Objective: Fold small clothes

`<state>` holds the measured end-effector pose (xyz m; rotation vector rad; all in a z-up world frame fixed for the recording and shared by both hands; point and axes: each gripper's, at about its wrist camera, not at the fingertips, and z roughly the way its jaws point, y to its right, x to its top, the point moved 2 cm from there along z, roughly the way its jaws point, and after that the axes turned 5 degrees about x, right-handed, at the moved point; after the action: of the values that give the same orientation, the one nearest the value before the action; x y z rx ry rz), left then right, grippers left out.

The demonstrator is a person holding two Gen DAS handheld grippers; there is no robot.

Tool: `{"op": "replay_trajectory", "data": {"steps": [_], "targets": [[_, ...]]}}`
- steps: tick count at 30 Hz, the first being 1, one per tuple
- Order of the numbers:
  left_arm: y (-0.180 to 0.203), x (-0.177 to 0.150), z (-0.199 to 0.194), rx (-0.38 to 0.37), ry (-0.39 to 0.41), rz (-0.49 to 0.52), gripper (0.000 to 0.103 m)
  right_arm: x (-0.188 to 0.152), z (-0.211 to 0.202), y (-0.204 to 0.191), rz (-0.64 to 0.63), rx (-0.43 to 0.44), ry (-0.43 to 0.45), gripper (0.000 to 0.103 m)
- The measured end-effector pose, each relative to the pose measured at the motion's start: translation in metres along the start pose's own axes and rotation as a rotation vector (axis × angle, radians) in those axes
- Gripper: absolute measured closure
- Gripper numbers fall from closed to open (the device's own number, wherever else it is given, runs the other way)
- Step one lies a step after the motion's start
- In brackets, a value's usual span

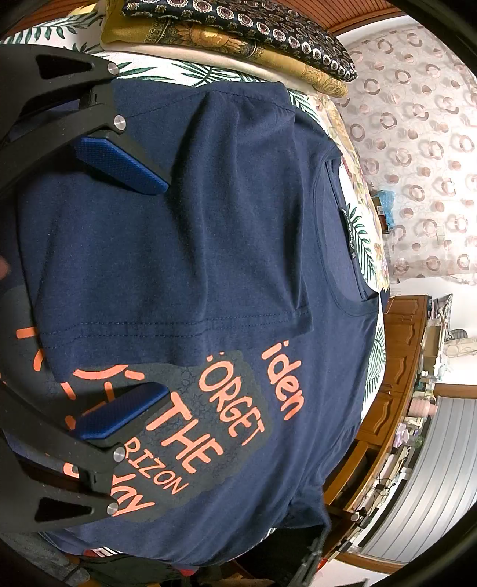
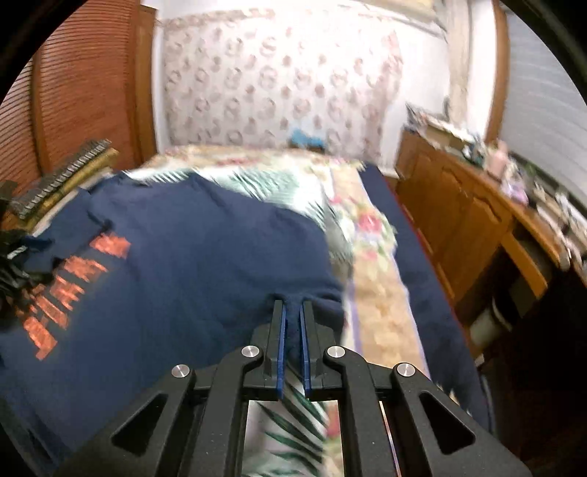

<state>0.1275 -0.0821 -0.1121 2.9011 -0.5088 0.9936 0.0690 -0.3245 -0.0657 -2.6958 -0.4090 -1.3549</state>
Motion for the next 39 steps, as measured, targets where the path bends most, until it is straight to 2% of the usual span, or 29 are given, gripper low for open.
{"op": "replay_trajectory", "data": {"steps": [4,9,12,18,21,24,27,29,33,39], "targets": [[-0.001,0.000,0.000,0.000,0.000,0.000,0.000,0.014,0.000,-0.039,-0.074,0.076,0.034,0.096],[0.001,0.000,0.000,0.000,0.001,0.000,0.000,0.000,0.021,-0.083,-0.105,0.180,-0.038,0.096],[0.000,0.000,0.000,0.004,0.002,0.002,0.000,-0.012,0.036,-0.087,-0.102,0.207,-0.091,0.096],[0.006,-0.003,-0.012,0.059,0.049,0.029,0.000,-0.015,0.044,-0.067,-0.053,0.221,-0.109,0.094],[0.008,-0.005,-0.024,0.040,0.080,0.017,0.000,-0.015,0.042,-0.059,-0.028,0.214,-0.129,0.091],[0.011,-0.006,-0.038,0.024,0.120,0.003,0.000,-0.011,0.032,-0.055,-0.012,0.203,-0.111,0.084],[0.012,-0.005,-0.050,0.013,0.162,-0.013,0.000,-0.007,0.020,-0.051,0.000,0.179,-0.083,0.069],[0.012,-0.003,-0.057,0.009,0.185,-0.021,0.000,-0.003,0.012,-0.044,0.010,0.160,-0.057,0.051],[0.011,-0.002,-0.068,0.001,0.219,-0.032,0.000,-0.003,0.007,-0.026,0.063,0.115,-0.039,0.048],[0.013,-0.001,-0.072,-0.021,0.239,-0.045,0.000,-0.007,0.026,0.008,0.163,0.065,-0.079,0.048]]}}
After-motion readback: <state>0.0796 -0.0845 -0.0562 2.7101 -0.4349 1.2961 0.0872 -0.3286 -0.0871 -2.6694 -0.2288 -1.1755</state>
